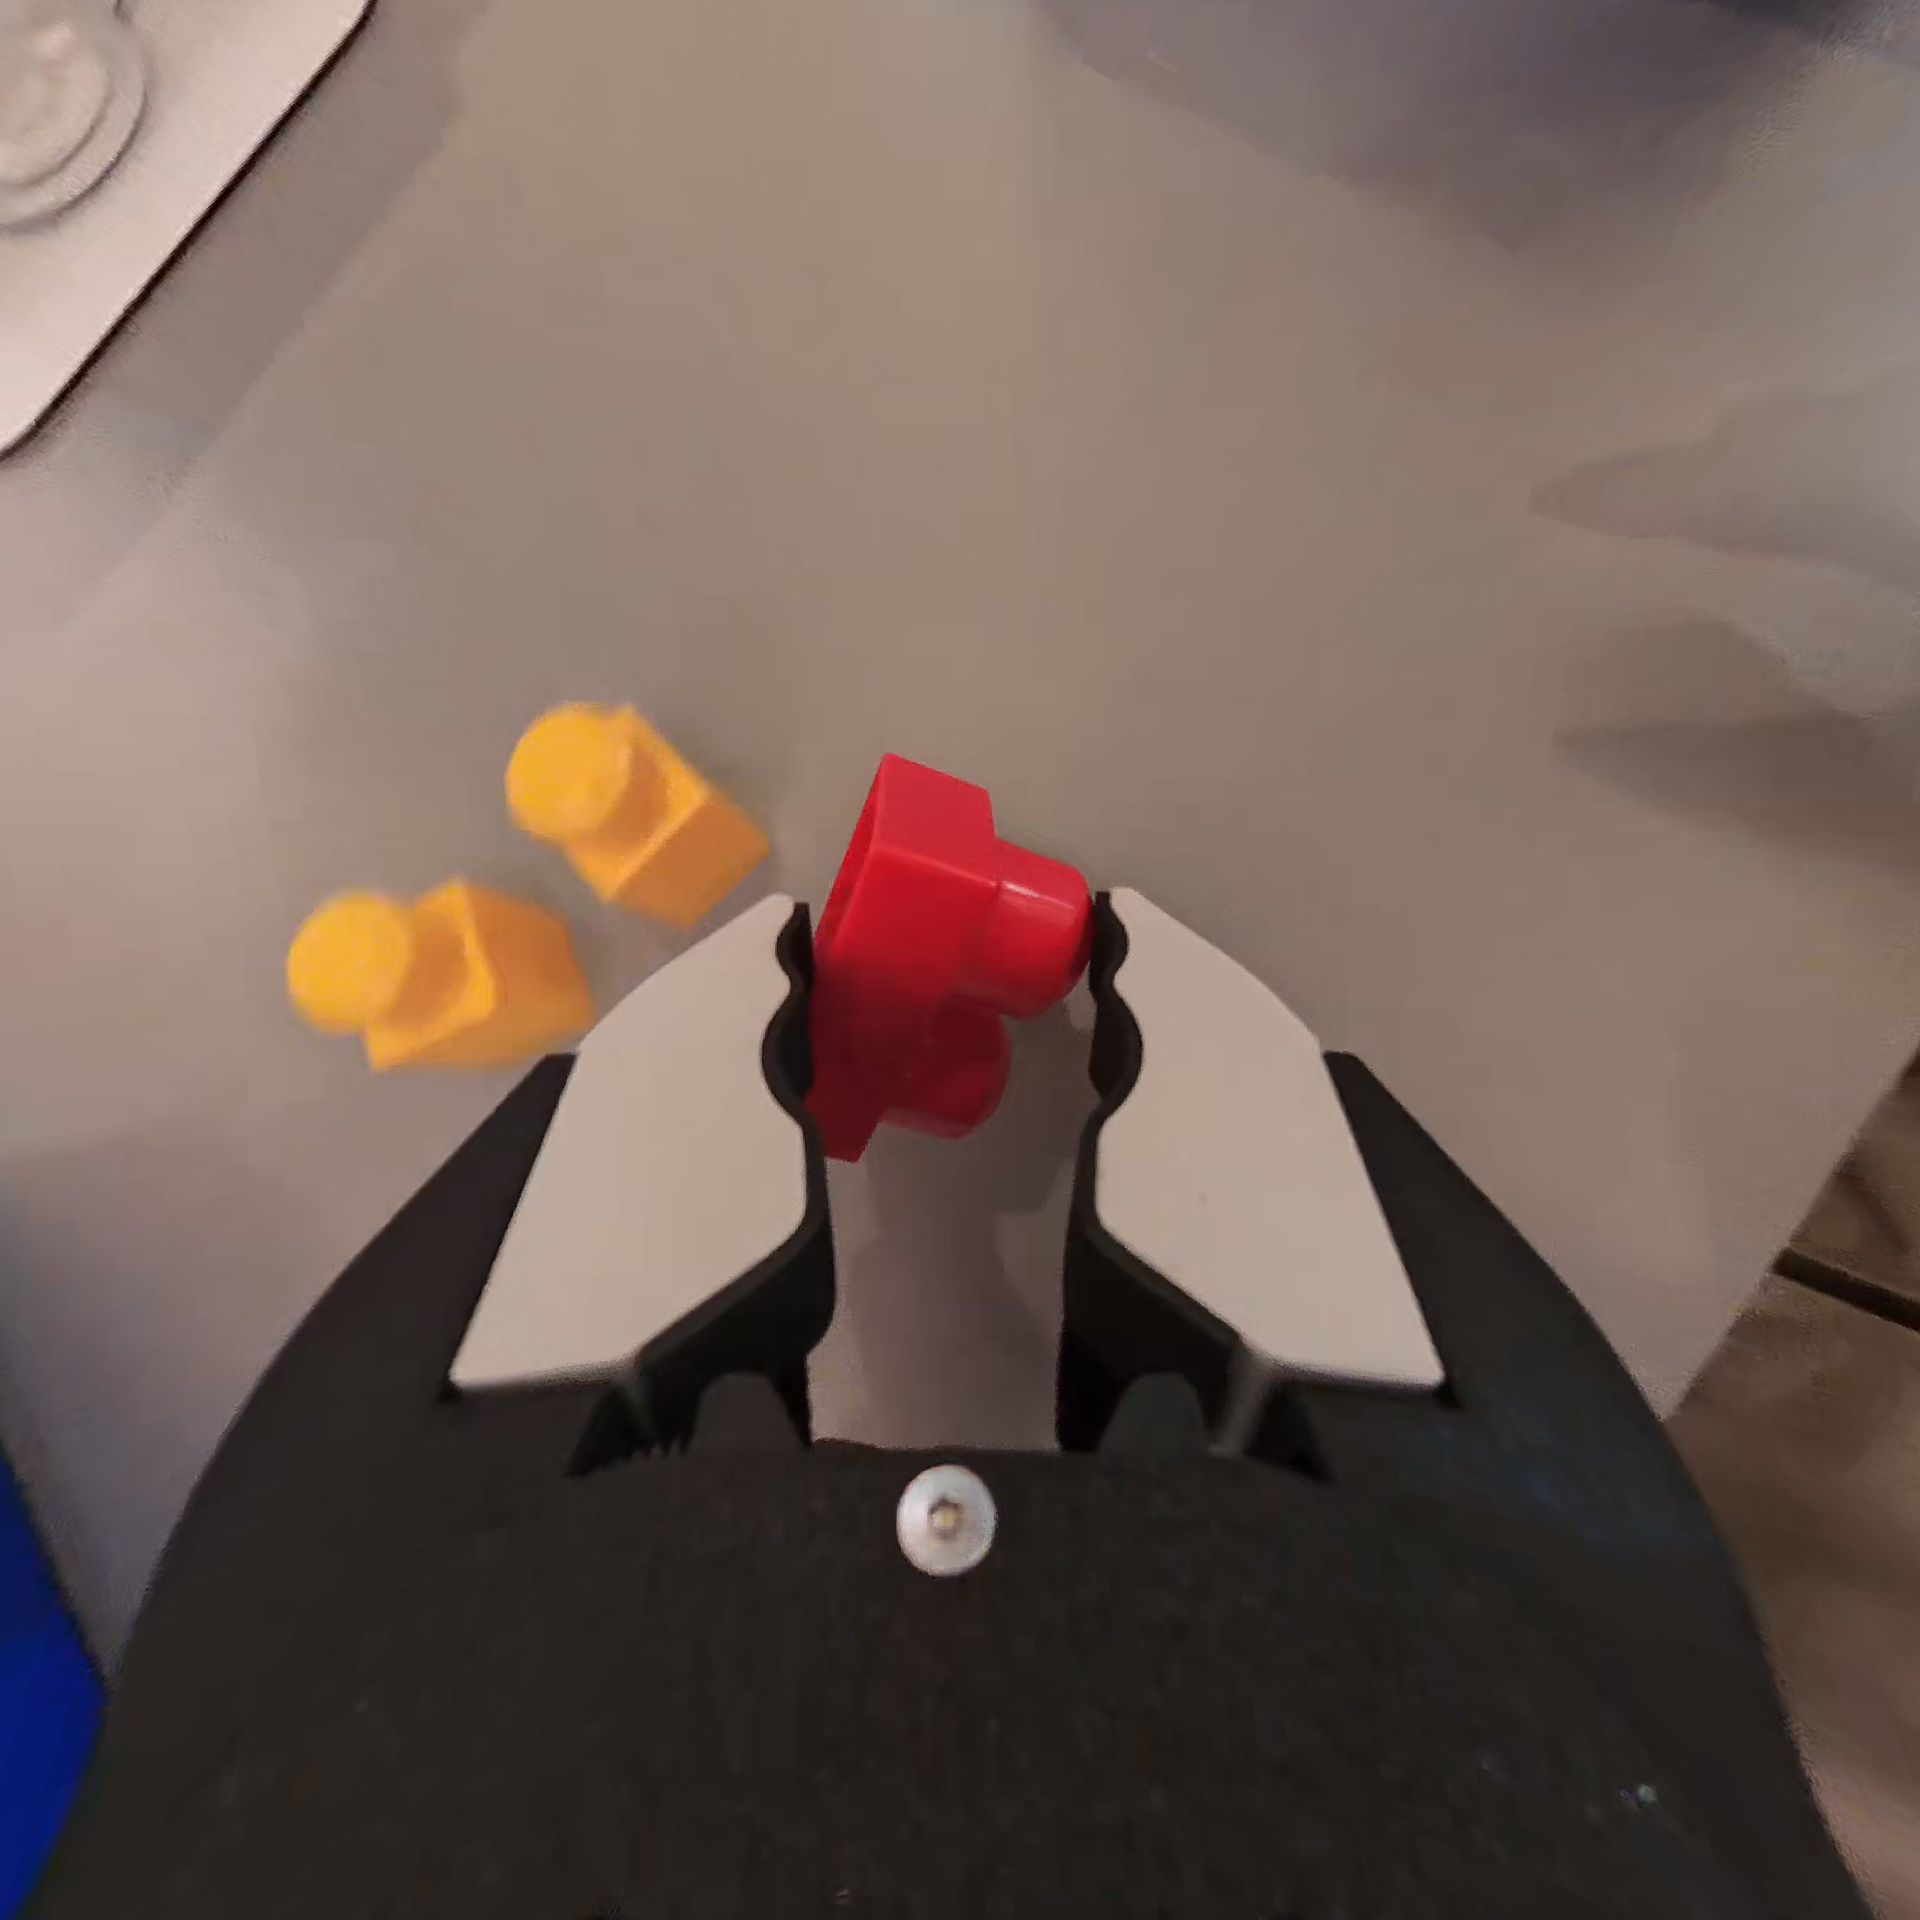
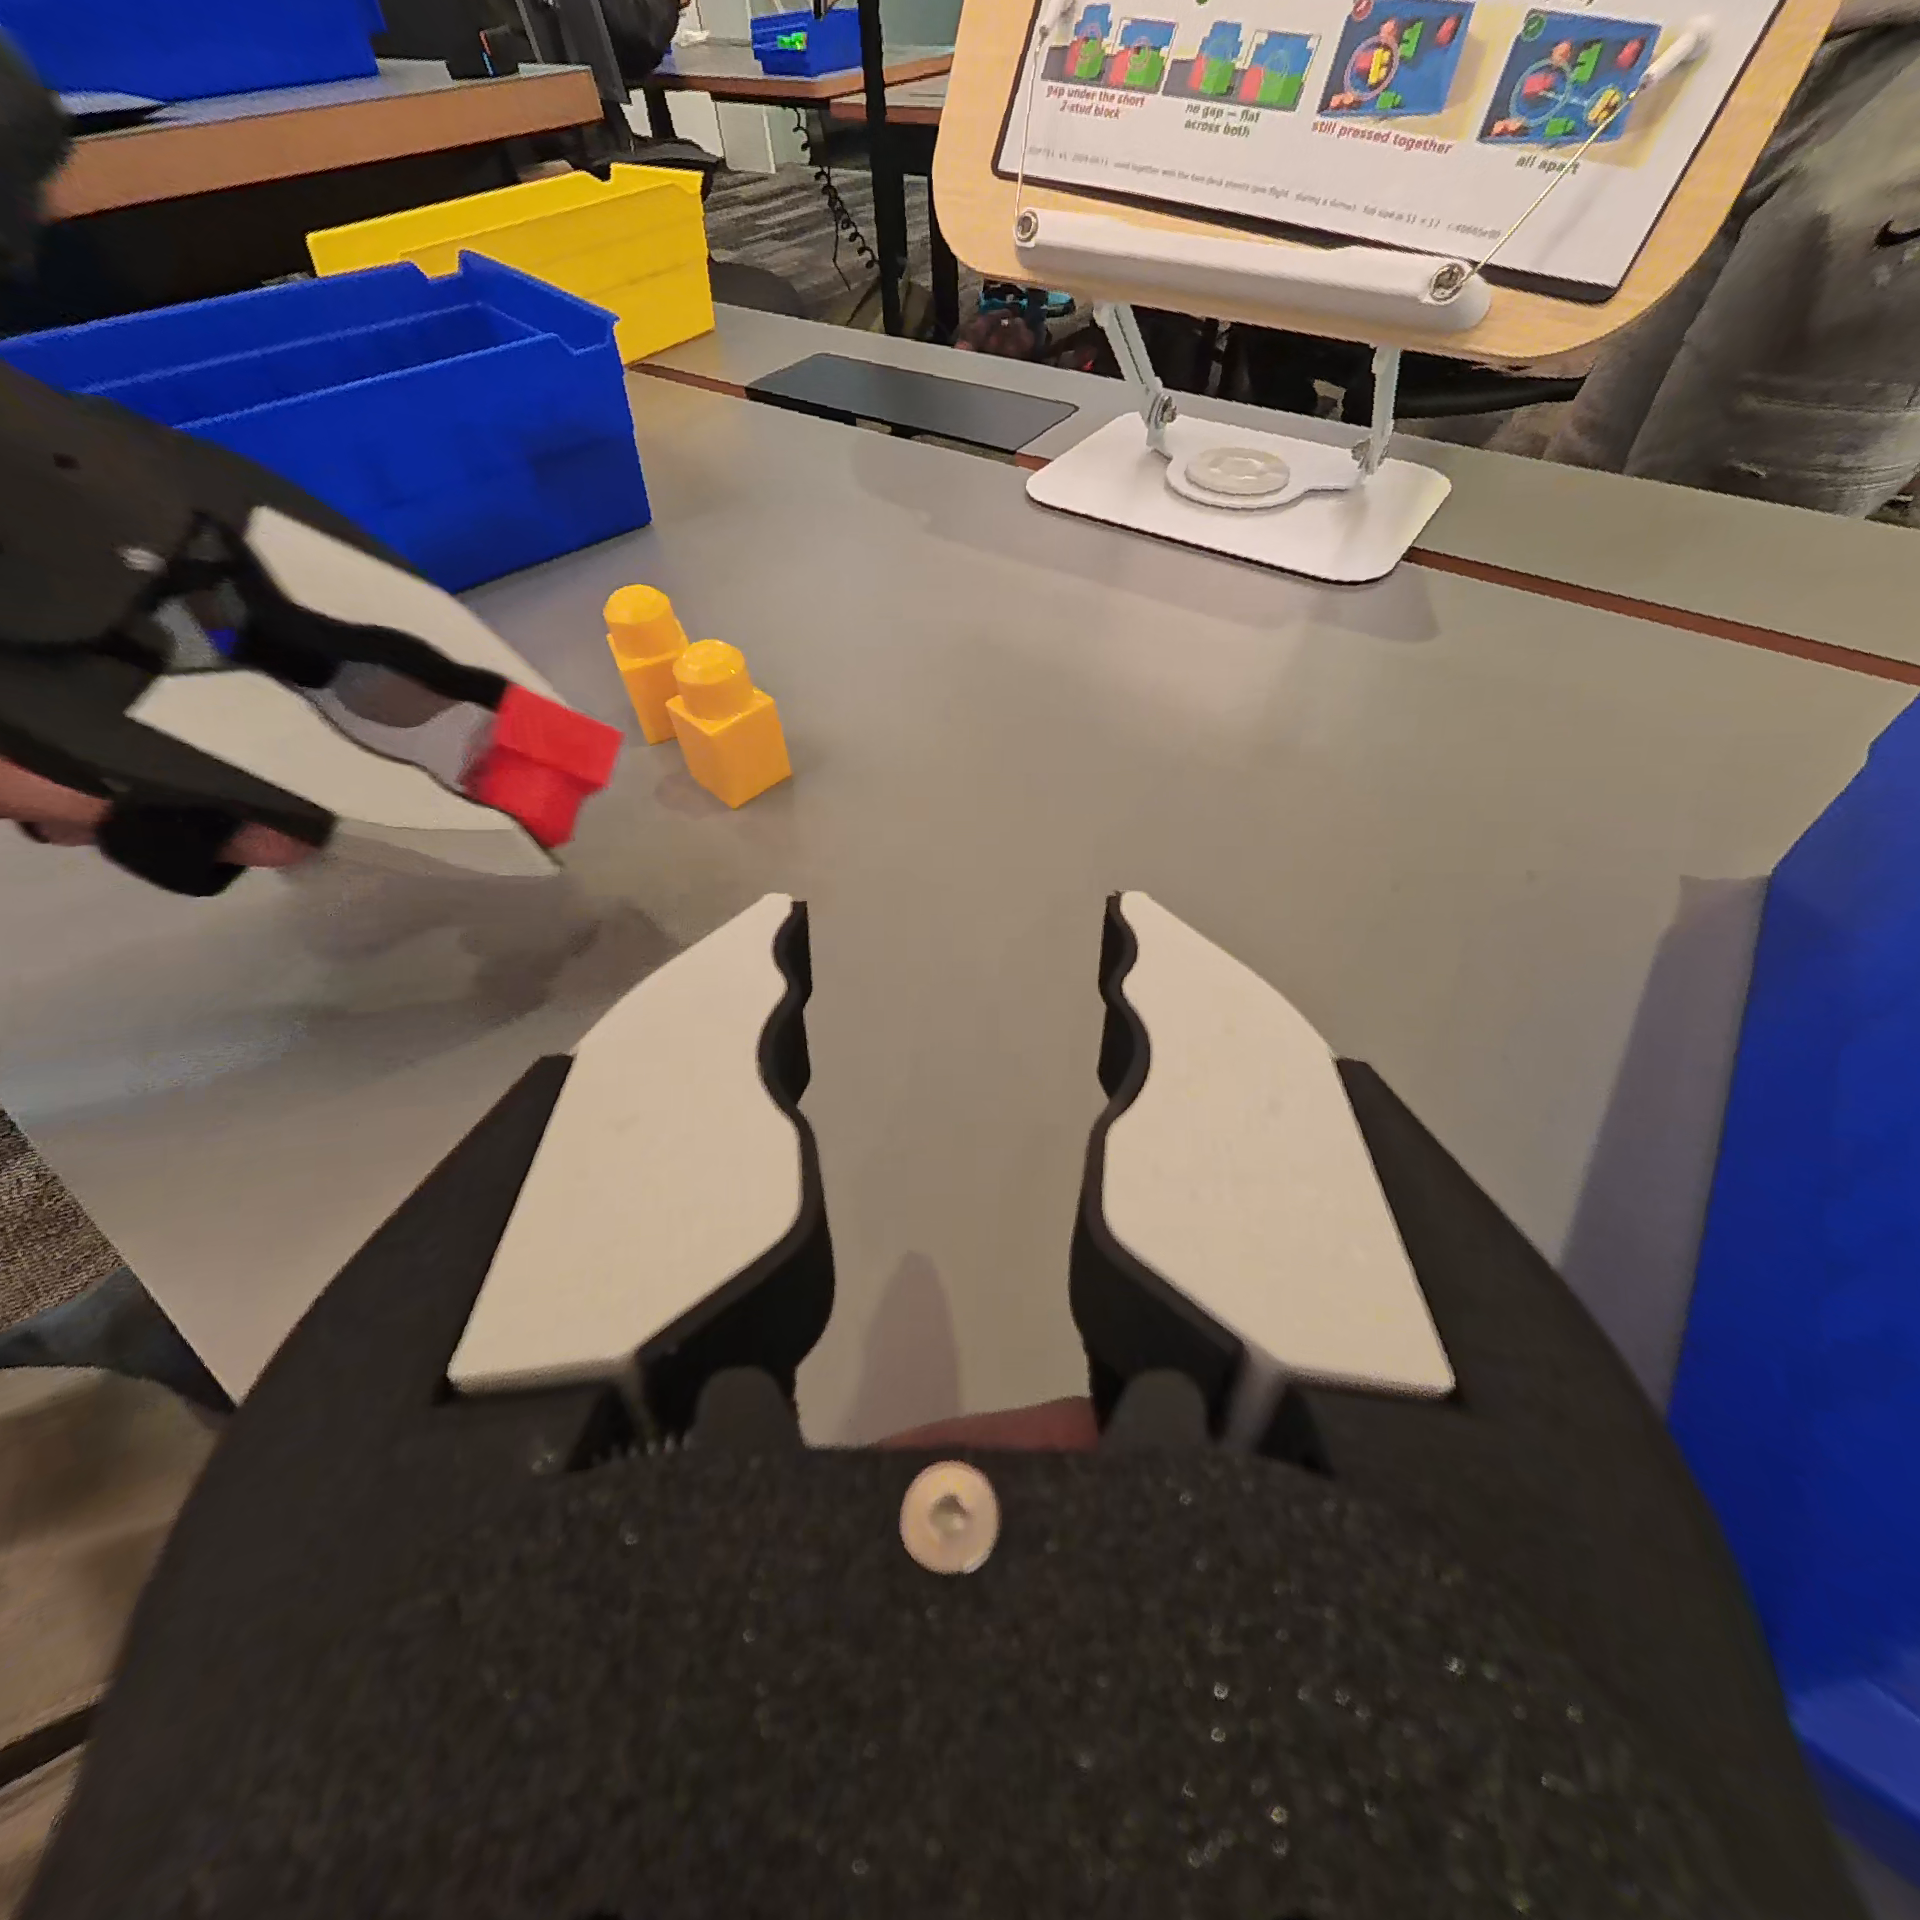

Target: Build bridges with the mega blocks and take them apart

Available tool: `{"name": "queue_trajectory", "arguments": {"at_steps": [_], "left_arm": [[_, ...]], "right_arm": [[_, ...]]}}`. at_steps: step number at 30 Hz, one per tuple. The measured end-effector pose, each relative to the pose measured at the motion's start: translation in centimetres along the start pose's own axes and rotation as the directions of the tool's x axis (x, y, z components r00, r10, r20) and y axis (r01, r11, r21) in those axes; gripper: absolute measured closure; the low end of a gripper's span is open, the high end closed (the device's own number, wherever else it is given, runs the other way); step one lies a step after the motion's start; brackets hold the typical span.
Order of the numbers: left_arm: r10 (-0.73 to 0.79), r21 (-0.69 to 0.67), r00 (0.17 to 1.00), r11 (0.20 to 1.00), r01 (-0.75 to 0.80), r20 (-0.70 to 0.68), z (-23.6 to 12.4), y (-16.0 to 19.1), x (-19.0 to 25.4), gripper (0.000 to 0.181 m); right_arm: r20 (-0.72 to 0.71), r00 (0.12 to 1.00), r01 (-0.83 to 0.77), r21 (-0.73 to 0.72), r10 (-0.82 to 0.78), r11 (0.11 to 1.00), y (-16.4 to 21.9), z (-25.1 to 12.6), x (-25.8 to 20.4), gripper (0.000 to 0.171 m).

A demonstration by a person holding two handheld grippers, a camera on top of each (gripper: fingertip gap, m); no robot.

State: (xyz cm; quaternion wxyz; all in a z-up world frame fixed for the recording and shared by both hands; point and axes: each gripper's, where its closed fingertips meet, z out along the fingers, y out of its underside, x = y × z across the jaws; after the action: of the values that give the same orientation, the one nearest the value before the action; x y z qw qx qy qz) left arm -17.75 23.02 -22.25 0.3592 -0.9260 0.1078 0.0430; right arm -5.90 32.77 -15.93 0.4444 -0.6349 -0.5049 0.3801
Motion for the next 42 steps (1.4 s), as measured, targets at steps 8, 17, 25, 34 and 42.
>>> {"name": "queue_trajectory", "arguments": {"at_steps": [8,17,25,34,42], "left_arm": [[0.050,-0.241,0.979,0.966,-0.097,-0.196,6.6,-2.8,2.2,0.130],[0.034,-0.324,0.983,0.941,-0.092,-0.181,8.5,-2.1,1.6,0.131],[0.046,0.029,0.998,0.999,-0.045,-0.051,3.6,-6.1,0.7,0.104],[-0.241,0.636,0.952,0.769,0.068,0.189,-10.3,-1.5,-1.6,0.068],[-0.367,0.611,0.872,0.785,0.102,0.326,-13.1,4.5,-5.4,0.072]], "right_arm": [[-0.013,1.000,-0.012,0.015,0.013,1.000,-0.2,-0.7,1.0,0.118],[-0.009,1.000,-0.028,0.012,0.028,1.000,0.1,-0.9,1.3,0.118],[-0.001,1.000,-0.020,0.012,0.020,1.000,0.2,-0.5,0.7,0.118],[0.019,0.999,0.027,0.012,-0.027,1.000,0.5,0.7,-1.3,0.117],[0.015,0.992,0.127,0.024,-0.127,0.992,1.1,2.1,-3.9,0.115]]}}
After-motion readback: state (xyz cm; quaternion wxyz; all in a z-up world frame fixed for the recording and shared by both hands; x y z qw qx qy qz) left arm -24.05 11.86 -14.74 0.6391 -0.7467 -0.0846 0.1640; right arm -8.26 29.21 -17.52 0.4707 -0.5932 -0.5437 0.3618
